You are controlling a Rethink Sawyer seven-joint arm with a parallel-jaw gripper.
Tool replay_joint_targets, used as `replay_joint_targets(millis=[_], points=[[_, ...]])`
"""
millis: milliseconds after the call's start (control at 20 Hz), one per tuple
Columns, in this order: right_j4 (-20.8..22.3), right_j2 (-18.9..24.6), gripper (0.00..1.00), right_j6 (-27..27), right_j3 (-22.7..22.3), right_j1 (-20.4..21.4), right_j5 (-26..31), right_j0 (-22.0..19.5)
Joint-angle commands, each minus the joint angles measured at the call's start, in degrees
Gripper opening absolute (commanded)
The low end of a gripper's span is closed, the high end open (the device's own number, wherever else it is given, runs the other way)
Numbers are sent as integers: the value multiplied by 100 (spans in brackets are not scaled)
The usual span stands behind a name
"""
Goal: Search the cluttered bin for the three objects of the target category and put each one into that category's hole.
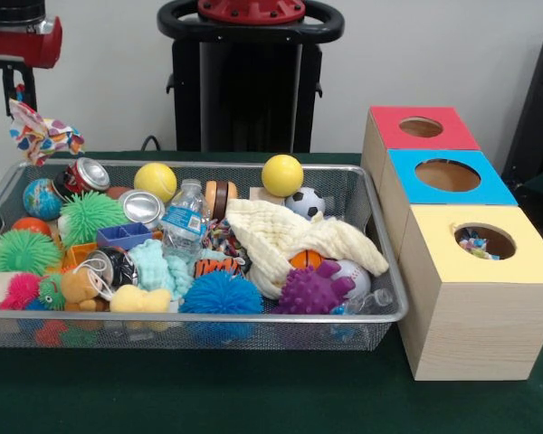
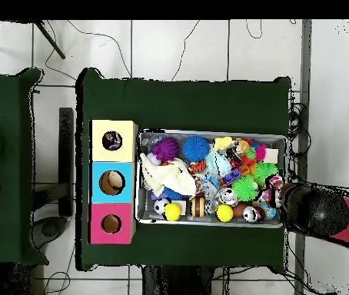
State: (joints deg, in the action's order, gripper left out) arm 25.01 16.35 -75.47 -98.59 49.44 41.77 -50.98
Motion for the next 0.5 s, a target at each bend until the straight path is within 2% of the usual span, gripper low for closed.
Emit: replay_joint_targets(millis=[50,500], points=[[32,542,0,1208,-172,89,604,-391],[57,581,0,687,-624,178,269,-203]])
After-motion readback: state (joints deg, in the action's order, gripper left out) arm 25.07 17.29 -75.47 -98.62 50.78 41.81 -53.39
